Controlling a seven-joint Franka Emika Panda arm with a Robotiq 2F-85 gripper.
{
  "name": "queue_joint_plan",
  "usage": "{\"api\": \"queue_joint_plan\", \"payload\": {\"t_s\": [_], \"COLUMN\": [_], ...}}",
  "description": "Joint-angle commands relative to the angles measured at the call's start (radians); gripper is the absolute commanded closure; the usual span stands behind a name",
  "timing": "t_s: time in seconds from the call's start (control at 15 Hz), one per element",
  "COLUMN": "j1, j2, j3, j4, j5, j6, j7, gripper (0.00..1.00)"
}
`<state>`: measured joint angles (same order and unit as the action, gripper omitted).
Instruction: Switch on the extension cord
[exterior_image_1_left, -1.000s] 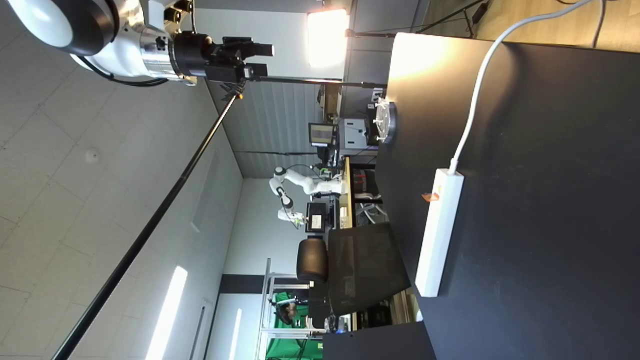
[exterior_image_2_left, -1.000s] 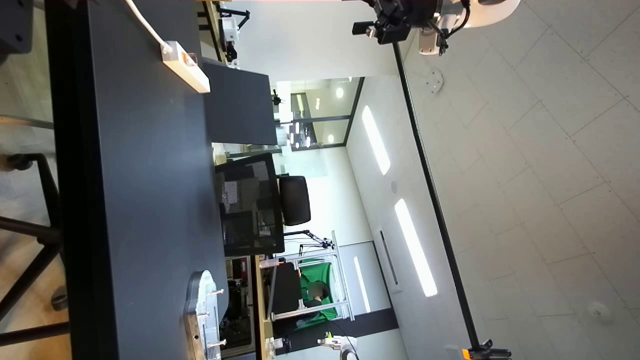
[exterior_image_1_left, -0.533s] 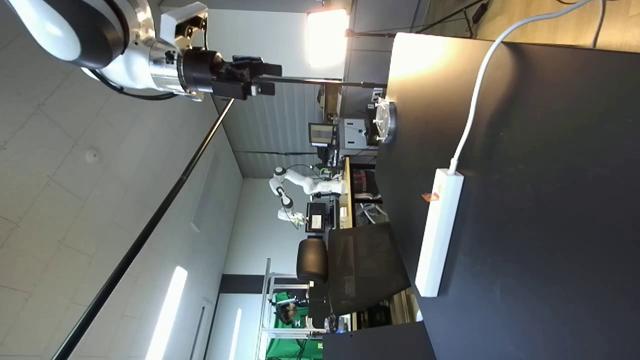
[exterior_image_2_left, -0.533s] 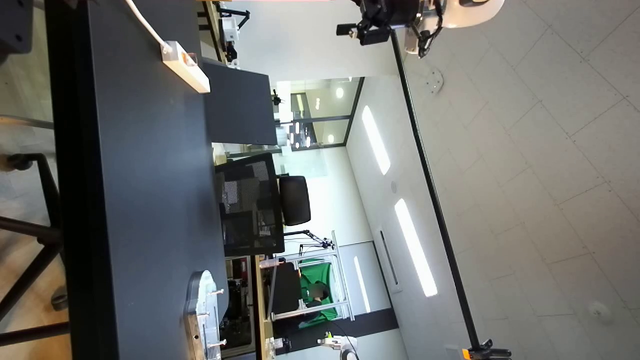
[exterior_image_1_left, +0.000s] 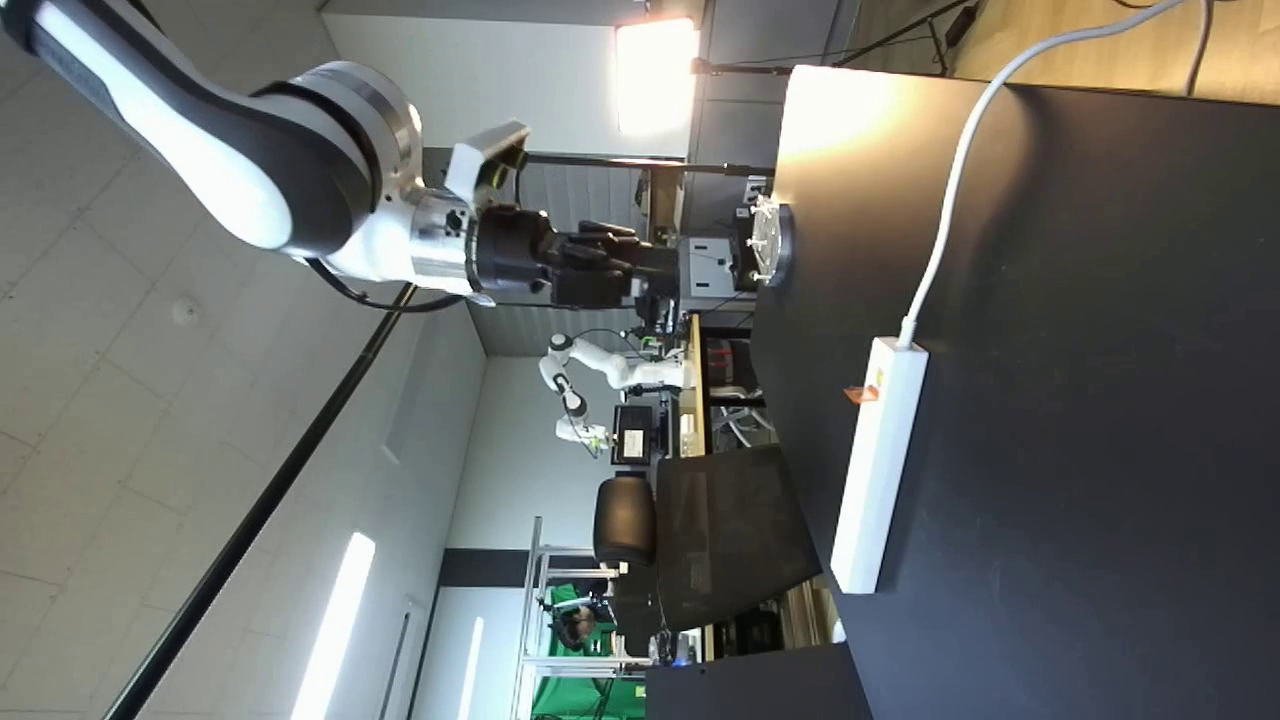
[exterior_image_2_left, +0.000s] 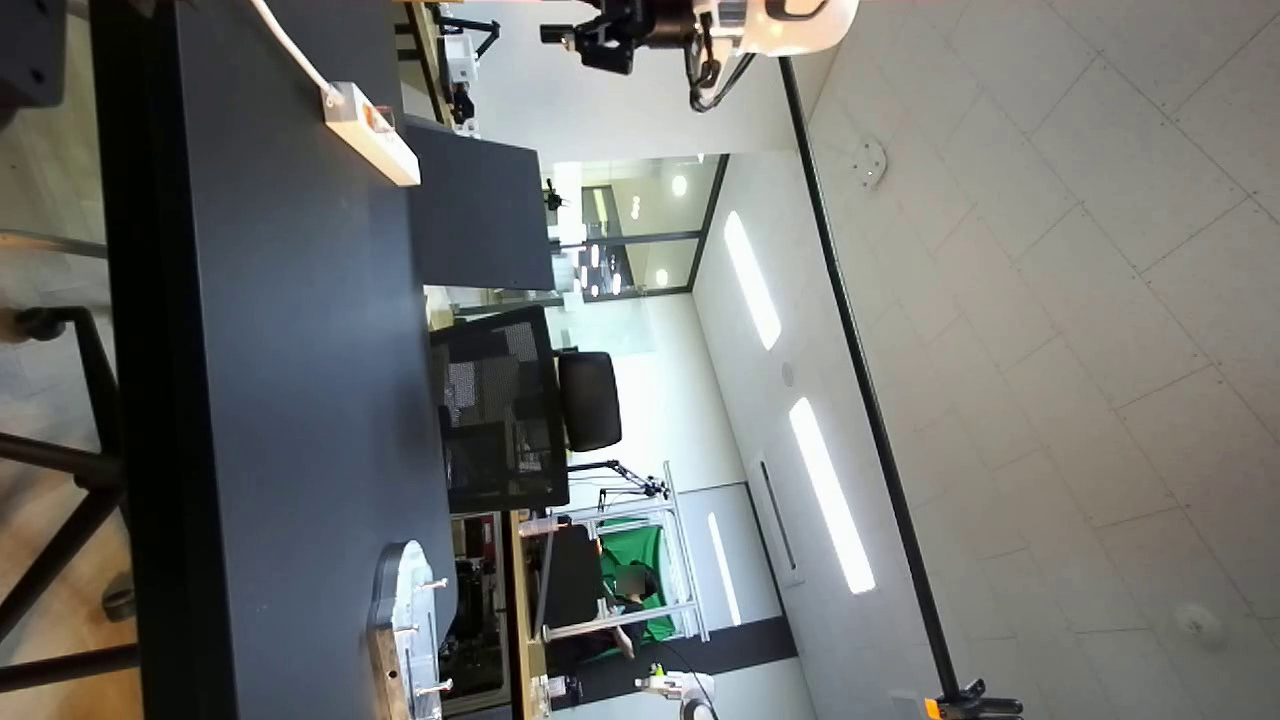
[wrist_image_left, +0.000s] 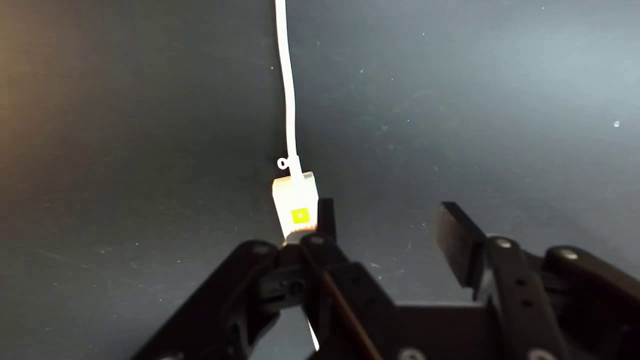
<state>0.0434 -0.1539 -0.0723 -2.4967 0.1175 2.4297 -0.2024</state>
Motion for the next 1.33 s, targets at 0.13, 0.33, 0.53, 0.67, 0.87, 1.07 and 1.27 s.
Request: {"api": "queue_joint_plan", "payload": {"t_s": [0.13, 0.33, 0.53, 0.67, 0.87, 1.07, 1.27], "j1": [0.000, -0.024, -0.014, 0.002, 0.023, -0.009, -0.008], "j2": [0.277, 0.446, 0.578, 0.651, 0.719, 0.713, 0.720], "j3": [0.047, 0.070, 0.058, 0.038, 0.007, 0.039, 0.037], "j4": [0.112, 0.225, 0.322, 0.388, 0.478, 0.448, 0.462], "j5": [0.084, 0.045, -0.056, -0.126, -0.204, -0.197, -0.198], "j6": [0.142, 0.158, 0.225, 0.258, 0.215, 0.244, 0.240], "j7": [-0.070, -0.076, -0.003, 0.041, 0.106, 0.074, 0.076], "gripper": [0.88, 1.00, 1.00, 1.00, 1.00, 0.99, 0.99]}}
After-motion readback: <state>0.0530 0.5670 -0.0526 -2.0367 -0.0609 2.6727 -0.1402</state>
